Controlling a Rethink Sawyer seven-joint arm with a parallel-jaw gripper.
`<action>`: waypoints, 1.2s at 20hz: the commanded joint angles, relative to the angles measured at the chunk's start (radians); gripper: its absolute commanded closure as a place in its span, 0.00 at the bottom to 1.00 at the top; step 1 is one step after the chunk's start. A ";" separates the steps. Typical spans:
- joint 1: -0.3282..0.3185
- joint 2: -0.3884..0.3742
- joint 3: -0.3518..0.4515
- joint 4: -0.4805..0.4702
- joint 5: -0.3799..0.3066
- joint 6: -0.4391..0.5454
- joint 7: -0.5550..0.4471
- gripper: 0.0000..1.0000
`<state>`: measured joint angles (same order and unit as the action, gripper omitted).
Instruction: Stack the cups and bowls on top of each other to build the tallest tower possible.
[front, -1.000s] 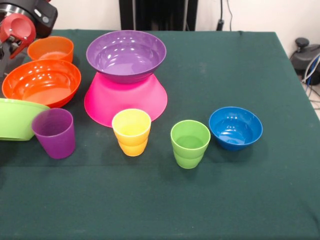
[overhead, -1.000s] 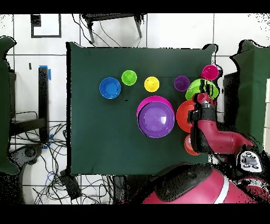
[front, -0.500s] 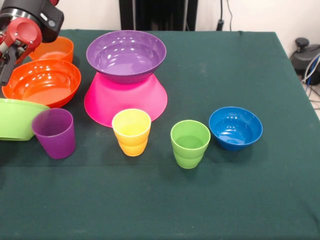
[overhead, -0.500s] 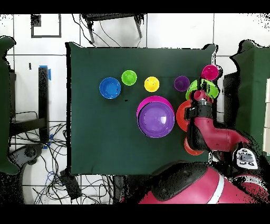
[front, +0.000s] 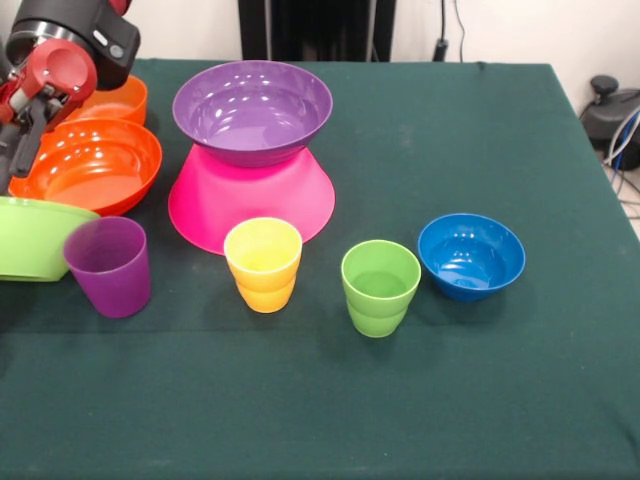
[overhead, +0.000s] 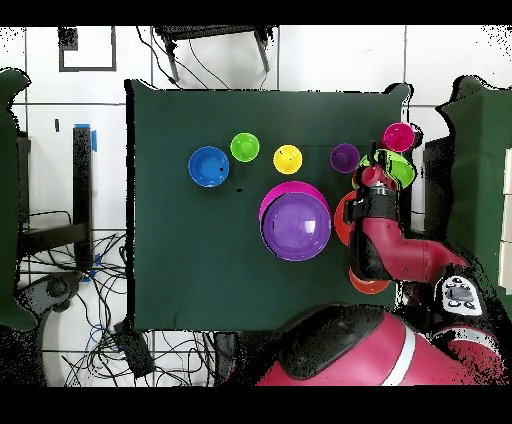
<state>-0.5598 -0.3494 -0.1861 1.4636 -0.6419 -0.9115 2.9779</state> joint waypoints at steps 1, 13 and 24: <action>0.044 0.081 0.115 0.008 0.047 0.095 0.064 0.00; 0.061 0.135 0.111 -0.021 0.111 0.054 0.037 0.00; 0.072 0.084 0.086 0.022 0.089 0.083 0.057 0.00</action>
<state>-0.5359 -0.2743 -0.1855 1.4633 -0.5487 -0.9115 2.9779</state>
